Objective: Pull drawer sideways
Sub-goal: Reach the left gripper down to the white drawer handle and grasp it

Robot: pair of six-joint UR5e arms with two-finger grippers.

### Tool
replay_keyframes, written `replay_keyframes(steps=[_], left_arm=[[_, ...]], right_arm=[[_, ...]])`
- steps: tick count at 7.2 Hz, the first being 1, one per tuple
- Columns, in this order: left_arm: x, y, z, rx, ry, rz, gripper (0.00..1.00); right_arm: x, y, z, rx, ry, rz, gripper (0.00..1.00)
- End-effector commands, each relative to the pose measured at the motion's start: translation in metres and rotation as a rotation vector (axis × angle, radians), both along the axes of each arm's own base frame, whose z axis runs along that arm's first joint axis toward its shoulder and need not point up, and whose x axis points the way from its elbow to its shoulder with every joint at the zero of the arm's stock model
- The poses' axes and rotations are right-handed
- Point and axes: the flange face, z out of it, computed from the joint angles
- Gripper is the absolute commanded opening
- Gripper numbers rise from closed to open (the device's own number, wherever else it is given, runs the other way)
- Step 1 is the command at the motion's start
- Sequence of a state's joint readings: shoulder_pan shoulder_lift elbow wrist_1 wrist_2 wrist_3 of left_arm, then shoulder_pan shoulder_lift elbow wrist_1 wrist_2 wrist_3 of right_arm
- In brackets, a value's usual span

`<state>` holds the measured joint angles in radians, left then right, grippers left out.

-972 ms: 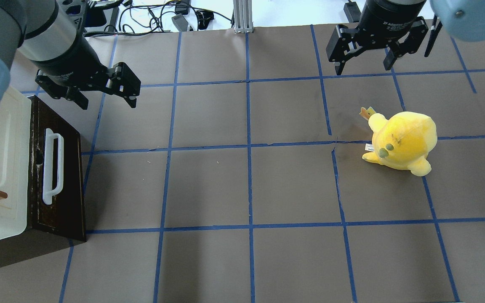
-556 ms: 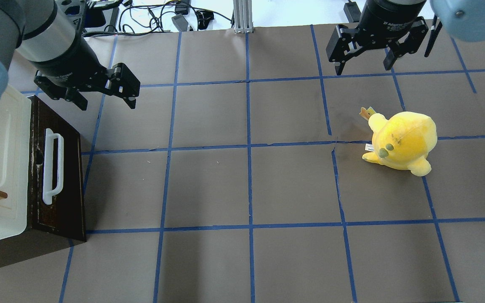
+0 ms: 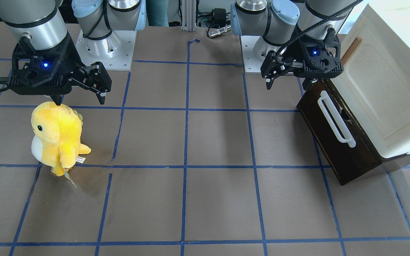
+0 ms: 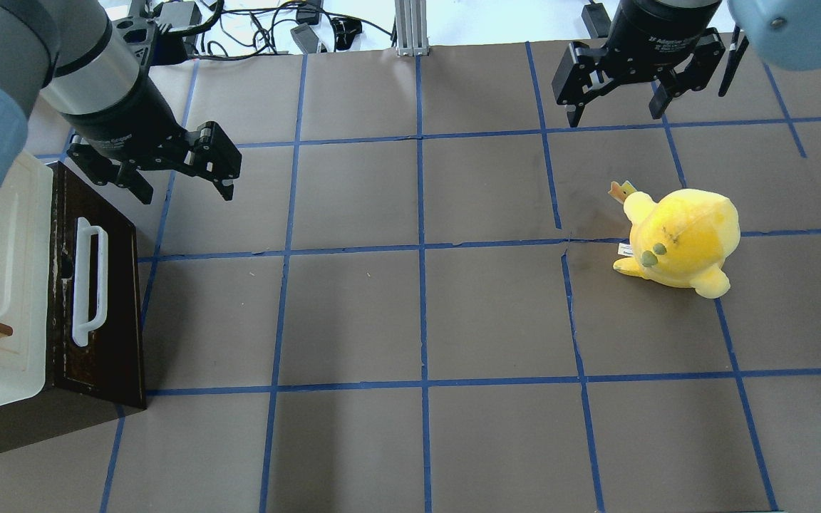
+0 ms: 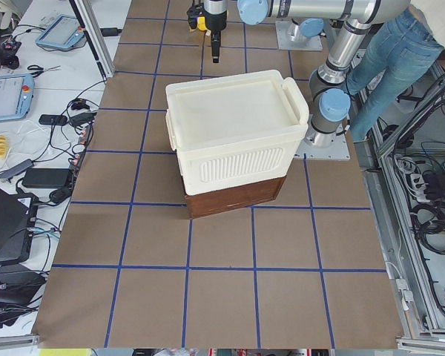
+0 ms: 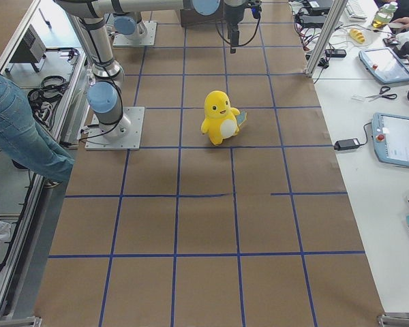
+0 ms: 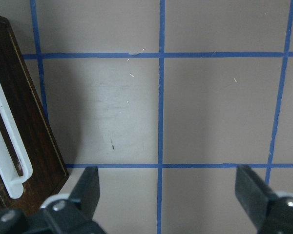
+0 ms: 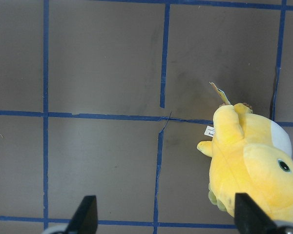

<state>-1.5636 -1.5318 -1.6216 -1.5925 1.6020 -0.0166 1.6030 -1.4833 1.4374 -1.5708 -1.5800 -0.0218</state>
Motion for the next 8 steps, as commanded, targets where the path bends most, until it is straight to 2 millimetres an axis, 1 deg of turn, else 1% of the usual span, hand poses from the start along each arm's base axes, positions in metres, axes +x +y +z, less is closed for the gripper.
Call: replay_keyframes(steps=[1, 2, 3, 4, 5, 6, 7, 8], left_arm=[[-0.007, -0.007, -0.022, 0.056, -0.111, 0.003, 1.0], [-0.012, -0.009, -0.035, 0.078, -0.254, -0.05, 1.0], [-0.021, -0.009, -0.051, 0.107, -0.348, -0.093, 1.0], [-0.021, -0.008, -0.08, 0.149, -0.418, -0.069, 1.0], [-0.013, -0.004, -0.114, 0.191, -0.53, -0.027, 1.0], [-0.008, 0.003, -0.139, 0.229, -0.618, -0.037, 1.0], [0.0, 0.004, -0.167, 0.267, -0.722, -0.051, 1.0], [0.007, 0.004, -0.198, 0.259, -0.856, 0.005, 1.0]], right_arm=[[0.0, 0.0, 0.0, 0.0, 0.0, 0.0, 1.0], [0.0, 0.0, 0.0, 0.0, 0.0, 0.0, 1.0], [0.0, 0.0, 0.0, 0.0, 0.0, 0.001, 1.0], [0.0, 0.0, 0.0, 0.0, 0.0, 0.0, 1.0], [0.0, 0.0, 0.0, 0.0, 0.0, 0.0, 1.0], [0.0, 0.0, 0.0, 0.0, 0.0, 0.0, 1.0], [0.0, 0.0, 0.0, 0.0, 0.0, 0.0, 1.0], [0.0, 0.0, 0.0, 0.0, 0.0, 0.0, 1.0]])
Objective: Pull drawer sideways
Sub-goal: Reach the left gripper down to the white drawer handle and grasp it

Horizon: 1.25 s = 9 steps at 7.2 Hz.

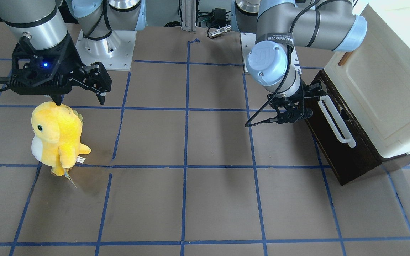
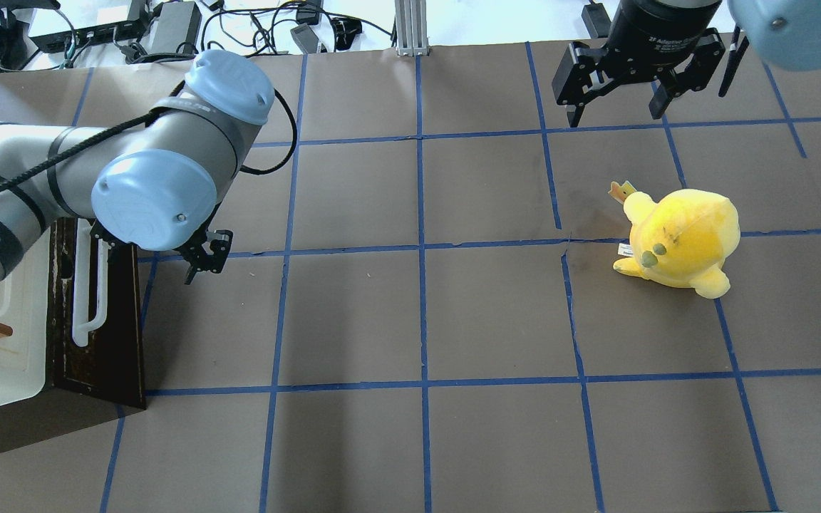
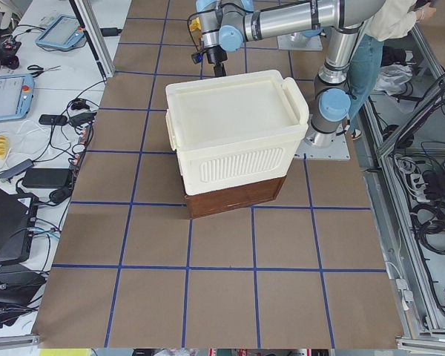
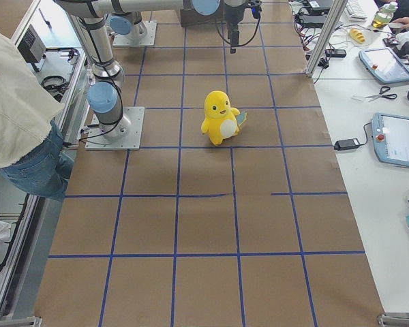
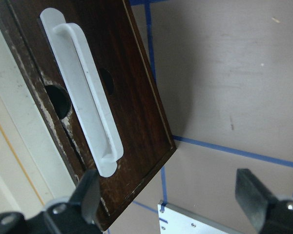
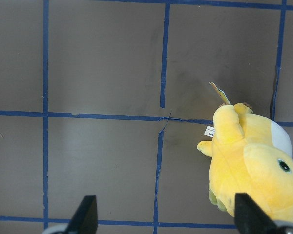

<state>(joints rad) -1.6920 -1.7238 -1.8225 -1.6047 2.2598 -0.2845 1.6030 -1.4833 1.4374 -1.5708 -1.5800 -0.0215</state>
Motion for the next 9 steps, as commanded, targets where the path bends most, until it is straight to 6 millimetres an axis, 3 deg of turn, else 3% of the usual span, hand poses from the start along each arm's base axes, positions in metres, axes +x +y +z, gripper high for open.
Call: replay_keyframes(steps=[1, 5, 9], left_arm=[[0.014, 0.0, -0.058, 0.031, -0.234, -0.016, 1.0], [0.025, -0.02, -0.109, 0.13, -0.439, -0.17, 1.0], [0.036, -0.022, -0.118, 0.185, -0.477, -0.188, 0.96]], right_arm=[[0.0, 0.0, 0.0, 0.0, 0.0, 0.0, 1.0], [0.0, 0.0, 0.0, 0.0, 0.0, 0.0, 1.0], [0.0, 0.0, 0.0, 0.0, 0.0, 0.002, 1.0]])
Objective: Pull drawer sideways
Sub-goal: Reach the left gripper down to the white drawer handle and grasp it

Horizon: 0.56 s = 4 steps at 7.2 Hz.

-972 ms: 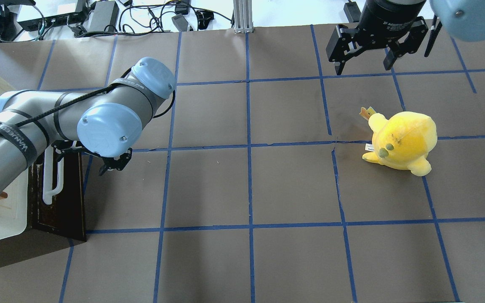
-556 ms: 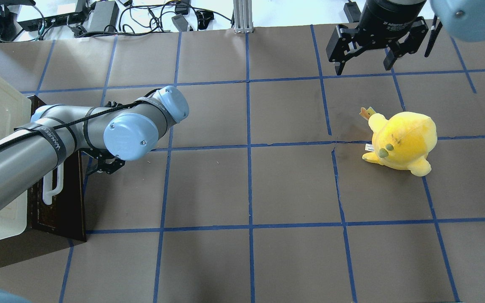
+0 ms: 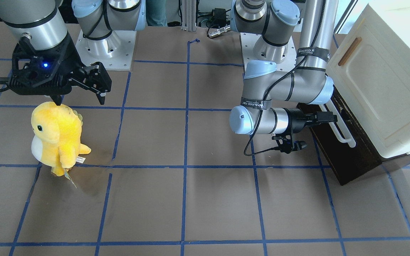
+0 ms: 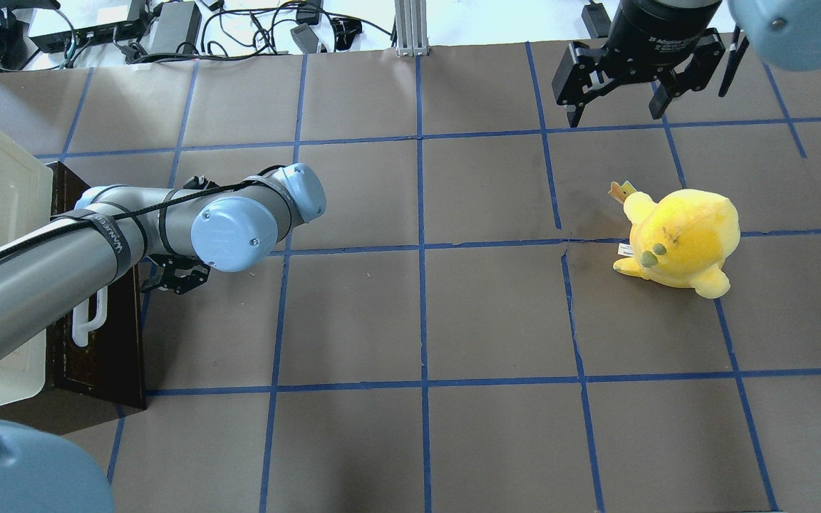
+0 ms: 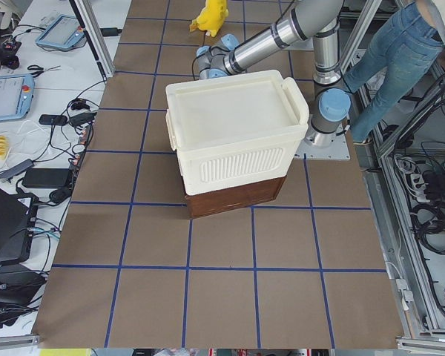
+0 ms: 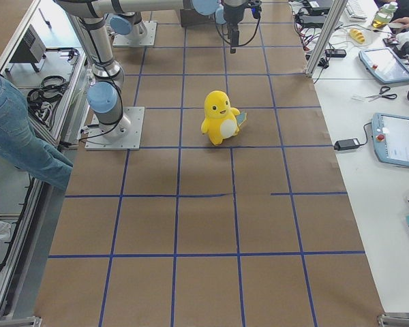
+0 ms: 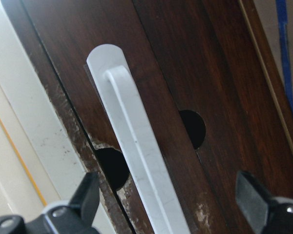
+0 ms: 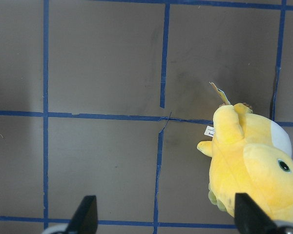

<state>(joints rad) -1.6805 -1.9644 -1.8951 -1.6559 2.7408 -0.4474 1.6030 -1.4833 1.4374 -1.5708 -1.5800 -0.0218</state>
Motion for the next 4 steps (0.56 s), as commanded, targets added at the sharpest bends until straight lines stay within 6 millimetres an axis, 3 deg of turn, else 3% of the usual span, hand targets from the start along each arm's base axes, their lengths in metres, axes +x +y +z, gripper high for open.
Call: replay_keyframes(steps=[1, 3, 4], left_arm=[[0.0107, -0.0038, 0.003, -0.012, -0.031, -0.003, 0.96], [0.014, -0.0035, 0.0015, -0.012, -0.036, 0.001, 0.9], [0.0148, -0.0036, 0.0007, -0.011, -0.037, 0.003, 0.57]], right_arm=[[0.0, 0.0, 0.0, 0.0, 0.0, 0.001, 1.0], [0.0, 0.0, 0.0, 0.0, 0.0, 0.0, 1.0], [0.0, 0.0, 0.0, 0.0, 0.0, 0.0, 1.0]])
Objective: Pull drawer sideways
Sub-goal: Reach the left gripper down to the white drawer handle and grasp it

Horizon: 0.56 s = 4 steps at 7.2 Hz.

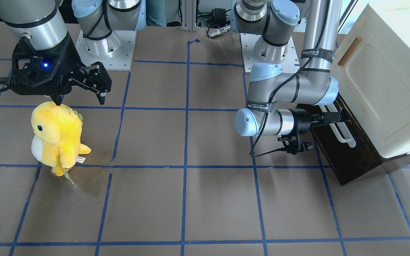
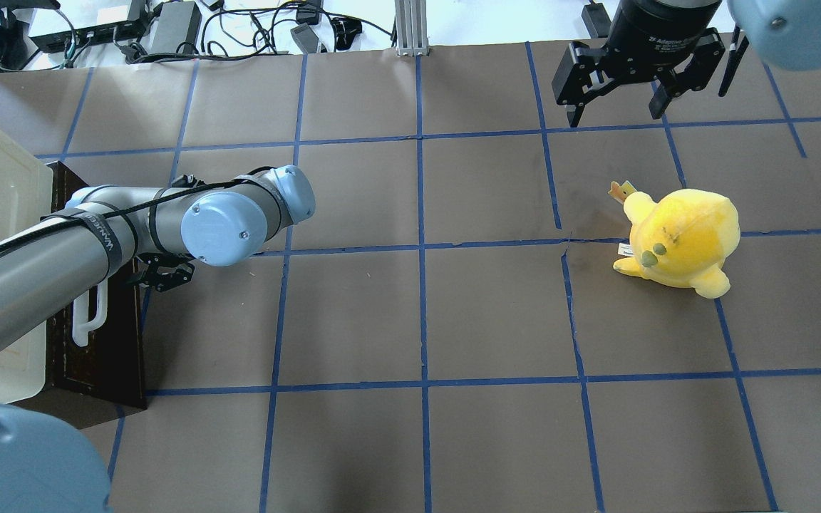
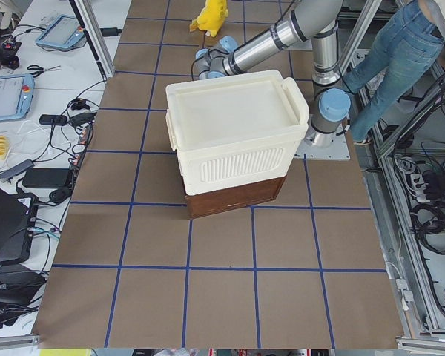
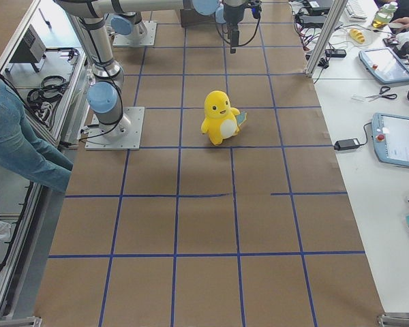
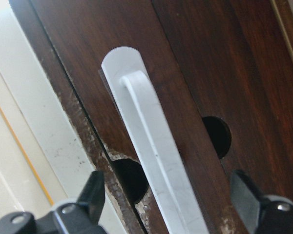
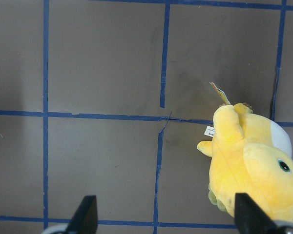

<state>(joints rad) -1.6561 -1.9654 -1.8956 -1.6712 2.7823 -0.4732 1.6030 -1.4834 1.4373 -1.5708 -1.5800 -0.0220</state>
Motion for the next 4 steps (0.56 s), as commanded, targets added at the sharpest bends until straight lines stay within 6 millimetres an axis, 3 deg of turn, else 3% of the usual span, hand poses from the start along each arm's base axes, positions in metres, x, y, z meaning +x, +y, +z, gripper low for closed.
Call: replay_keyframes(steps=[1, 4], left_arm=[[0.0013, -0.0002, -0.0014, 0.002, -0.002, 0.002, 0.5], [0.0013, -0.0004, -0.0045, 0.002, -0.004, 0.003, 0.25]], right_arm=[[0.0, 0.0, 0.0, 0.0, 0.0, -0.001, 1.0], [0.0, 0.0, 0.0, 0.0, 0.0, -0.001, 1.0]])
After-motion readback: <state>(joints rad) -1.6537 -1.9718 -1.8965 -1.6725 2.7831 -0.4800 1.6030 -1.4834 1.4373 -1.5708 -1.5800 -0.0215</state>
